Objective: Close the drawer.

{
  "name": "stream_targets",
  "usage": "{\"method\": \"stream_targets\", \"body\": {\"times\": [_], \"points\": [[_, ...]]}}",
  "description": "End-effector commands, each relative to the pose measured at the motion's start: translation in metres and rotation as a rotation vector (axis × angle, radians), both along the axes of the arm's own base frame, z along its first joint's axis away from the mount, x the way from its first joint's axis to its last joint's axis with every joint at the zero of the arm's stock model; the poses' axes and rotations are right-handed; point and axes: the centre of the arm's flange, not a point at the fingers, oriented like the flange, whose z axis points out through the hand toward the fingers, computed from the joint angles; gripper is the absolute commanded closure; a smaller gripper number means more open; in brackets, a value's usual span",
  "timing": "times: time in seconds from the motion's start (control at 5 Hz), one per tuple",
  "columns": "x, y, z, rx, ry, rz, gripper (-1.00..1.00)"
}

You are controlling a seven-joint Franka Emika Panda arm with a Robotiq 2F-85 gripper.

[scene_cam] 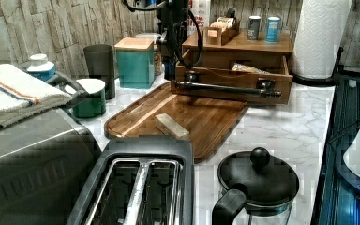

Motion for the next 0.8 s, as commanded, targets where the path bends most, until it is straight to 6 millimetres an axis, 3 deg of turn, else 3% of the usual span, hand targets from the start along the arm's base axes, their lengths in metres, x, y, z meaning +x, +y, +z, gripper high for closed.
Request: {"method": "stream_targets", "body": {"times": [0.2, 0.6, 0.8], "points": [[-0.019, -0.046, -0.064, -0.018, 0.169, -0.033, 1.00], [-0.039, -0.058, -0.061, -0.048, 0.198, -0.003, 1.00], [-0.036, -0.079, -0.063, -0.060, 0.192, 0.044, 1.00]]}}
